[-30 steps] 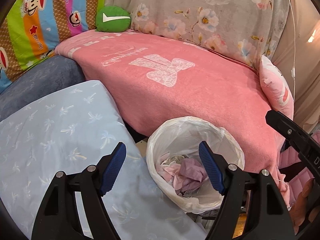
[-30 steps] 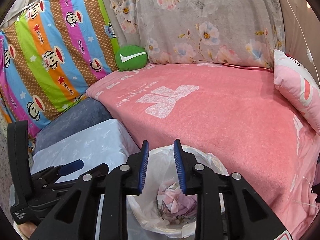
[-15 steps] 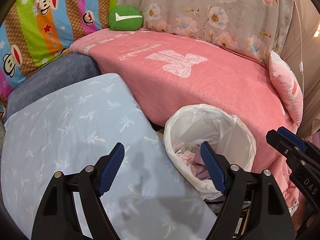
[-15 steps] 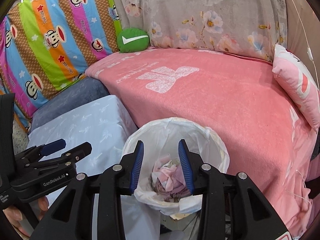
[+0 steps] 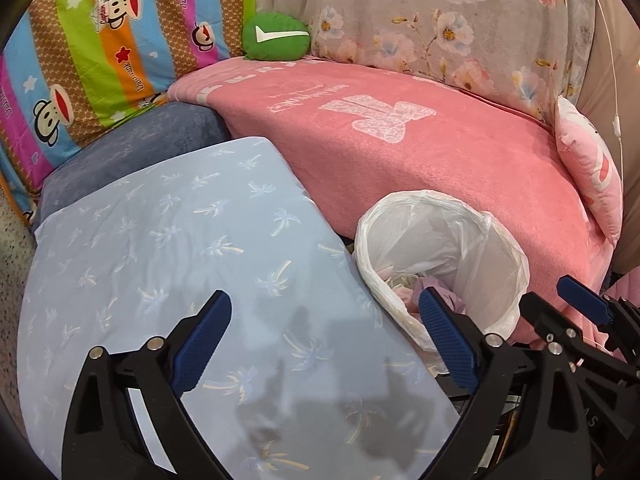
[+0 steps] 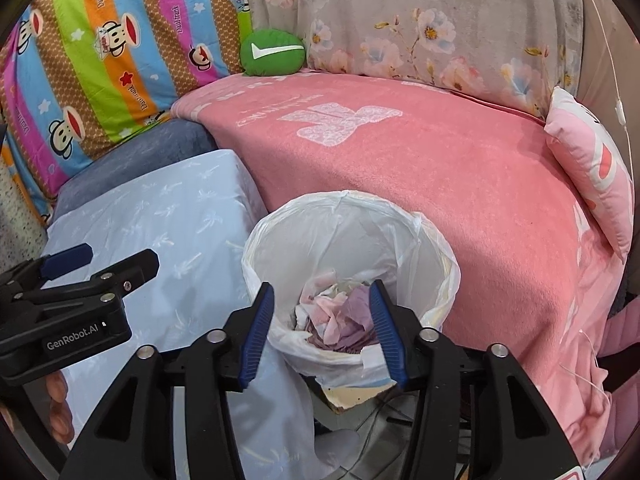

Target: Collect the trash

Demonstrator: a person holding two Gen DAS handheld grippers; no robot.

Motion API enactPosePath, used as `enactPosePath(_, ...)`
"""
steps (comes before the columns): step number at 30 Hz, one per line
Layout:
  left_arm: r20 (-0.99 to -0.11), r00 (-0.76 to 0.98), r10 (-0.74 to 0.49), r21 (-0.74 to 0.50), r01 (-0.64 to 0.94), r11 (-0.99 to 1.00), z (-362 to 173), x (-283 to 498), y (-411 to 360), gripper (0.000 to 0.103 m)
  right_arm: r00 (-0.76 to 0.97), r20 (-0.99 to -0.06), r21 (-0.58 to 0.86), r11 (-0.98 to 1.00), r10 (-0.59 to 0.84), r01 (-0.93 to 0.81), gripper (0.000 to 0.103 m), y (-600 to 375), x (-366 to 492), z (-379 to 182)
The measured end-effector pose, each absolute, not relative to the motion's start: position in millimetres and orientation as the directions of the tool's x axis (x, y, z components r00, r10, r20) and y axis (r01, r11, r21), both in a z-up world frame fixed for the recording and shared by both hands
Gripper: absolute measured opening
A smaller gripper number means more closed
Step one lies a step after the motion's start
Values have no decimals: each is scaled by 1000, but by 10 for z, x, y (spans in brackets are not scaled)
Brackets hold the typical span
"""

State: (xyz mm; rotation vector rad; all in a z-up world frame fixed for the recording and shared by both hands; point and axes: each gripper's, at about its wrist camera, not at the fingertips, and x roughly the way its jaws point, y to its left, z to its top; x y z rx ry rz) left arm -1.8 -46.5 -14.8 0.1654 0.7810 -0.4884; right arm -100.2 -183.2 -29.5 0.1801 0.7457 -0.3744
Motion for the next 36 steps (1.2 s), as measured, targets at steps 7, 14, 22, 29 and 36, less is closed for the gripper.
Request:
enactPosePath(7,-723,613,-320,-8,456,890,-227,-85,-416,92,659,-699,6,919,-278,394,68,-1782,-1081,-344)
enactPosePath(14,-730,614,-301,5,446,895,-280,-171,-417,92,654,-707,22,915,-270,403,81,-1772,-1148,-410)
enactPosePath(22,-727,626,-284,25,437,899,-317,-251,-439,96,652,-708,32,909,-273,415,86,-1791,-1204,-460)
enactPosePath(29,-737,619,-271,23,424,905,-353,-263,-444,96,638,-711,17,899,-296,437,97,-1823,-1236,-493)
enactPosePath(36,-742,616,-263,24,418,908,-375,-265,-448,96,630,-711,7,892,-313,451,97,-1847,-1269,-526)
